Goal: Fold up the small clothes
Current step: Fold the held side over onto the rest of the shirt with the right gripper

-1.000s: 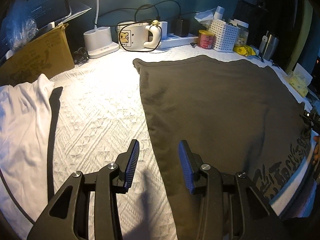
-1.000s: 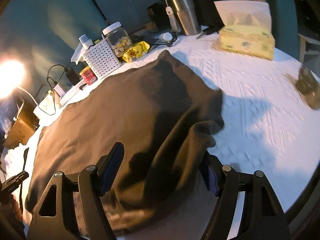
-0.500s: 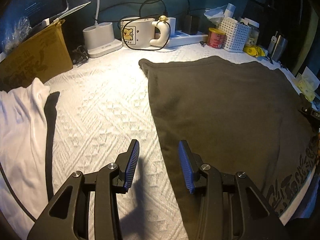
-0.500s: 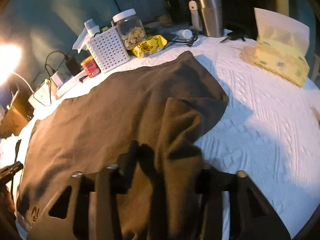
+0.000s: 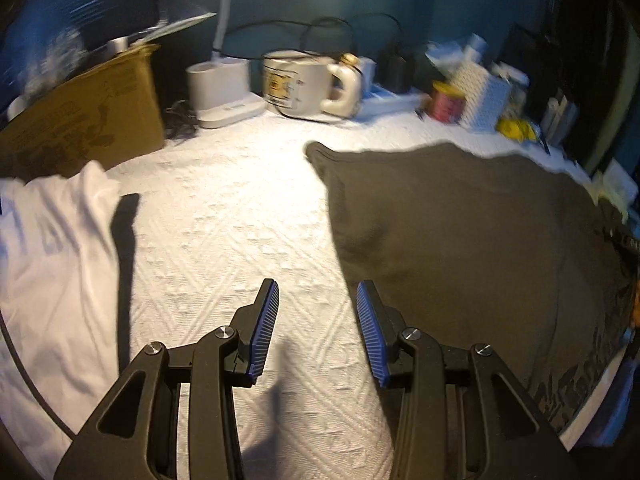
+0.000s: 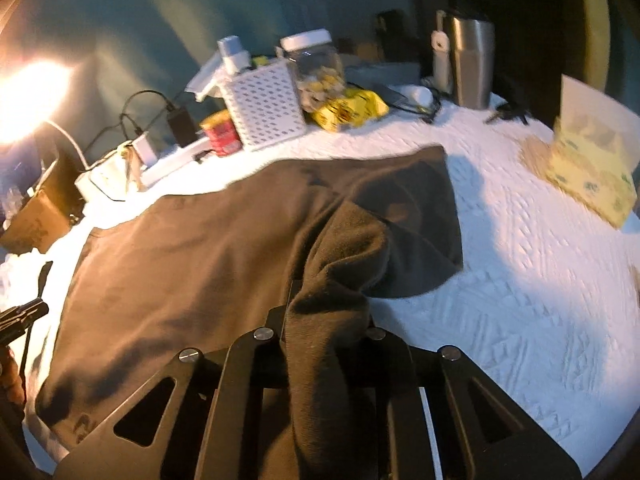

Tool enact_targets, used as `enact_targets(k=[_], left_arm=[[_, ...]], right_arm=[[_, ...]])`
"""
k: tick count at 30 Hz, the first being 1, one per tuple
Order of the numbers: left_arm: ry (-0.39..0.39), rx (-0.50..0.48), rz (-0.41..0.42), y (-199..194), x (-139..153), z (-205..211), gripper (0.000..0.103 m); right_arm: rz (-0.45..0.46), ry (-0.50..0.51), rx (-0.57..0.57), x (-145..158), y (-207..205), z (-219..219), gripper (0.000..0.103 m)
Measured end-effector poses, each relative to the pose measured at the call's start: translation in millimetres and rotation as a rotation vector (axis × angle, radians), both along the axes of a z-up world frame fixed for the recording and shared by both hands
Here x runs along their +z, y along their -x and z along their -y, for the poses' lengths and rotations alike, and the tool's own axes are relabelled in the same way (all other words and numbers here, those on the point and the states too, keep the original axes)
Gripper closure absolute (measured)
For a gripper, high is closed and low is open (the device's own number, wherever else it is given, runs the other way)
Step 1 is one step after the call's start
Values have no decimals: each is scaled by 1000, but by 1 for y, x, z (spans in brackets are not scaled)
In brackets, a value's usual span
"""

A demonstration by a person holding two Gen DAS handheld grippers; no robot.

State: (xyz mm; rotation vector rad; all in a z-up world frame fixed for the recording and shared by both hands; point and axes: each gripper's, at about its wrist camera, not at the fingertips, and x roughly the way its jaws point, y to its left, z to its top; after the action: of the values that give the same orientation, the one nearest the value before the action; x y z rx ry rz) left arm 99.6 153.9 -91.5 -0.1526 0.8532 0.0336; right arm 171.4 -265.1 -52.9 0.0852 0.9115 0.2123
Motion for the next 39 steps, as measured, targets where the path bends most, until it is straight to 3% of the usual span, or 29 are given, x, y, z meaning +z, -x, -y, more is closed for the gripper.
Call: enact_targets(k=[3,19,29,39], left_arm=[[68,18,17,6,2,-8,63],[110,7,46,34,2,-28,63],[125,21,52,49,-1,-45,63],[139,40,65,60,-3,-54,63]], right_arm=[[22,7,35,10,2,-19,88],[35,16,231,30,17,-117,91],[8,46,345,19,36,-177,91],[-56,162,464,-4,55,-218,91]])
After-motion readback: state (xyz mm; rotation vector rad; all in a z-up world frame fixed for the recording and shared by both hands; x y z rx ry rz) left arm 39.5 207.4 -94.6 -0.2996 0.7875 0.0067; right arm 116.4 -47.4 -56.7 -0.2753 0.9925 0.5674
